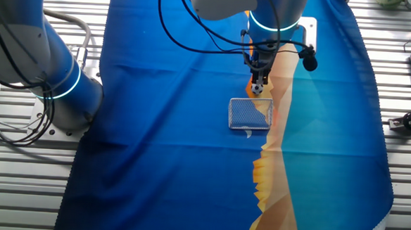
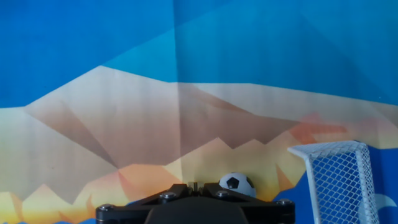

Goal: Push the soccer ball into the goal

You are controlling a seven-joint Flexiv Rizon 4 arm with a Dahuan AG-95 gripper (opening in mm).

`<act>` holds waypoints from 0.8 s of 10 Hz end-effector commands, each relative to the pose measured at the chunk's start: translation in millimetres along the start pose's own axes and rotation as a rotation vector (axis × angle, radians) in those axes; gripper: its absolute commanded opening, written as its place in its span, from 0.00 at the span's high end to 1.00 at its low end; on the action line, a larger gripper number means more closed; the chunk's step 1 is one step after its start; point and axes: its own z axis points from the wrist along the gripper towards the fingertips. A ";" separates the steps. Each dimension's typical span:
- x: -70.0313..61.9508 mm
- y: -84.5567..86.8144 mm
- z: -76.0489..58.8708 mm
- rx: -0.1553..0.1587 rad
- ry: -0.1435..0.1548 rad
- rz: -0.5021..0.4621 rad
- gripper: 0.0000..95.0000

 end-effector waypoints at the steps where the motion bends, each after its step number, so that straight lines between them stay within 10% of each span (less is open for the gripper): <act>1: 0.5 -0.5 -1.0 0.006 0.004 -0.002 1.00; 8: 0.3 -3.1 -1.3 0.056 0.004 -0.027 1.00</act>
